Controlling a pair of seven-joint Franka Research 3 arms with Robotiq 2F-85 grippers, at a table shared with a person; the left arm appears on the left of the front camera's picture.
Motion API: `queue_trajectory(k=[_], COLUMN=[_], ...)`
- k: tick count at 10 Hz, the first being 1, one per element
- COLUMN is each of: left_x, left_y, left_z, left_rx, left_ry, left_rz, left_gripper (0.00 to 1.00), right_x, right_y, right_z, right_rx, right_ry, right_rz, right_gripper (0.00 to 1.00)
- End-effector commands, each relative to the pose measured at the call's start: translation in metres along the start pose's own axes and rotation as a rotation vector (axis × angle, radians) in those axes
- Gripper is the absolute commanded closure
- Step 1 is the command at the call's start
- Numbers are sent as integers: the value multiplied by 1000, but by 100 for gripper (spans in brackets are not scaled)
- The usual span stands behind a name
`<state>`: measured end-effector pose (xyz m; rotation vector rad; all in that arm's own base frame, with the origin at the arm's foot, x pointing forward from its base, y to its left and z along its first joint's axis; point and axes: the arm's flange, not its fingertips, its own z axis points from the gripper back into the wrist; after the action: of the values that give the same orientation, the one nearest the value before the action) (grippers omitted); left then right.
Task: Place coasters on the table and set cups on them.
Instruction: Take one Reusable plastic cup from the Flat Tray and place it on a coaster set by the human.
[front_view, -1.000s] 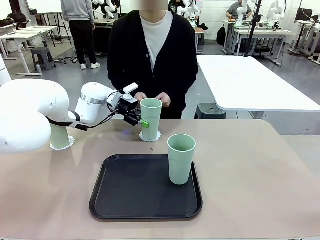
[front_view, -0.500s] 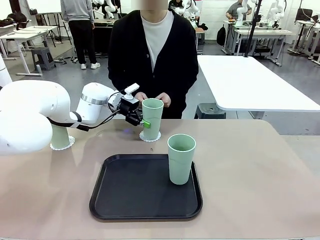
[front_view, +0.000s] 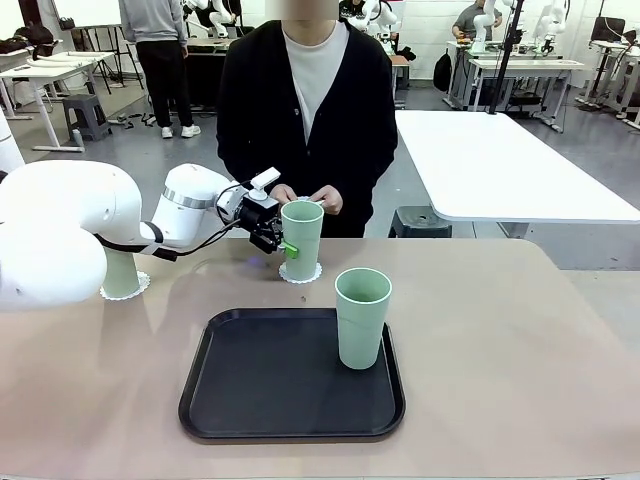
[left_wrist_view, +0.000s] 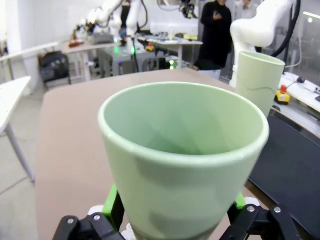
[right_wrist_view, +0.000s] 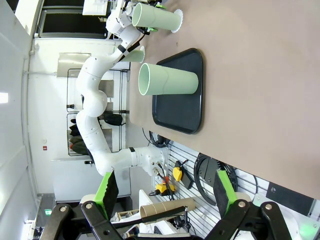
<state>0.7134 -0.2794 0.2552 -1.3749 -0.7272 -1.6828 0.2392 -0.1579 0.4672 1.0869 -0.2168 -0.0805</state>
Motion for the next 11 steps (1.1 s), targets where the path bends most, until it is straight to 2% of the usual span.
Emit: queue_trajectory(k=[1,8,11], left_x=[2,6,8], left_y=[11,8,6], left_z=[4,4,5], left_rx=[3,22,36], left_ry=[46,130,200], left_rz=[-4,-12,-15], left_gripper=[0,0,0], right_x=[0,0,0], right_y=[-1,-1,-1], right_z=[0,0,0], right_rx=[9,9,9], right_ry=[1,1,1], right_rz=[3,3,3], right_gripper=[0,0,0])
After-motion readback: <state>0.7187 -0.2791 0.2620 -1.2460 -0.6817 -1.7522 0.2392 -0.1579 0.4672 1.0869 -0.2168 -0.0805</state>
